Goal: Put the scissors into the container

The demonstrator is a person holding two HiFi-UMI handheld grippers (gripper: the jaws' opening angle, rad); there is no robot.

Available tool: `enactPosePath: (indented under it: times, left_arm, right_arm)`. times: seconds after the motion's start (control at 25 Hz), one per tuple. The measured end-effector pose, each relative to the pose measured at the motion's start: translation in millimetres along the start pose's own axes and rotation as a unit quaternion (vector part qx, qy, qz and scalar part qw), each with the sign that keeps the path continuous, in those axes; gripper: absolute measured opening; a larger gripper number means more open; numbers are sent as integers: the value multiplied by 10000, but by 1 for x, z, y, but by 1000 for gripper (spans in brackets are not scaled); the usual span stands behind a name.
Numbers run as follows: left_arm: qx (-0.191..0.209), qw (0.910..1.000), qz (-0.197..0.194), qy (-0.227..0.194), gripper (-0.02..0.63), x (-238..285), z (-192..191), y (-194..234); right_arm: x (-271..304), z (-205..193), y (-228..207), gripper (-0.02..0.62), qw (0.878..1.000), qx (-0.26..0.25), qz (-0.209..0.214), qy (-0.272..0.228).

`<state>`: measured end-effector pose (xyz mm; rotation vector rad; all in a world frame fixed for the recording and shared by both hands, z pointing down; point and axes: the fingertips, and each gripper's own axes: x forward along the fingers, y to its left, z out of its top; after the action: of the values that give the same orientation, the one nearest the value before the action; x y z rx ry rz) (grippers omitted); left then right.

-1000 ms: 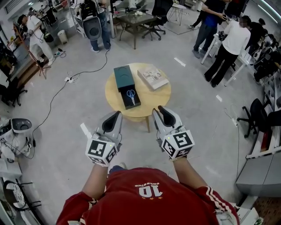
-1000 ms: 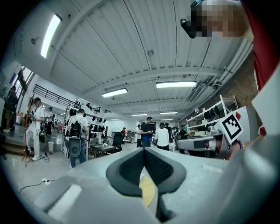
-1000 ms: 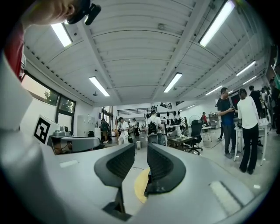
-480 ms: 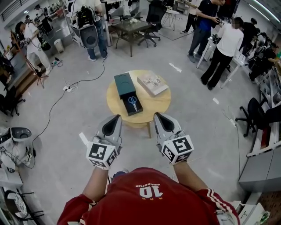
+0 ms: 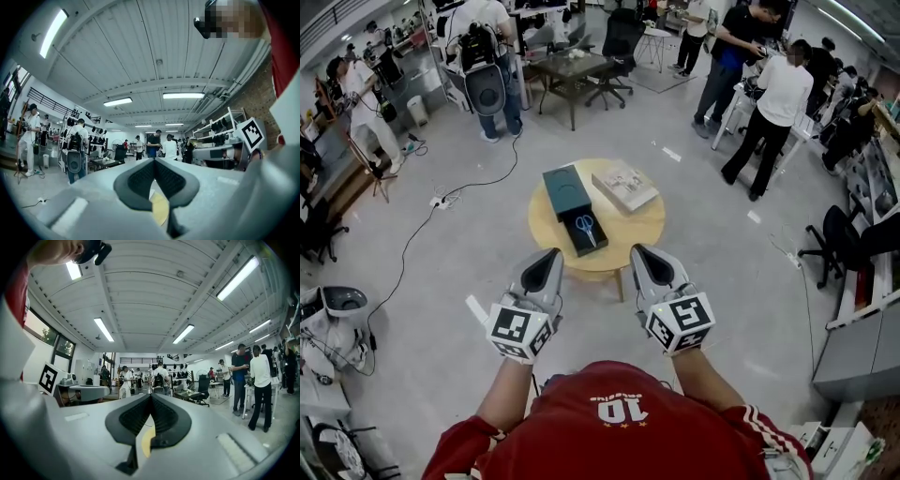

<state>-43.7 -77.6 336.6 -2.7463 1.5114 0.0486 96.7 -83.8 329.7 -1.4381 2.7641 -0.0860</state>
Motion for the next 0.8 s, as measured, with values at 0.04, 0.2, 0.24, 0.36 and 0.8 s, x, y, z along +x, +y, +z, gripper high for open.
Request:
enactPosePath:
  times: [0.04,0.2,0.24,0.36,0.8]
  left_arm:
    - [-5,10000,-15,3,3,0,0,2]
    - [-19,10000,-88,26,3,-3,0,4]
    - [-19,9999,-105,26,3,-3,0,4]
    - [-18,9999,-130,4,3,-5,-1,6]
    - [-87,9999,-145,-21,3,-7,-1,8]
  right_arm:
    - [1,0,1,0,10000,-3,-14,2]
    - [3,3,8,-2,10000,-22,-39,-21]
    - [3,3,9,-3,10000,-35,-52,-35]
    - [3,3,13,-5,9999,-68,-89,-86]
    - [4,-2,19,-6,9999,29,-122,-15]
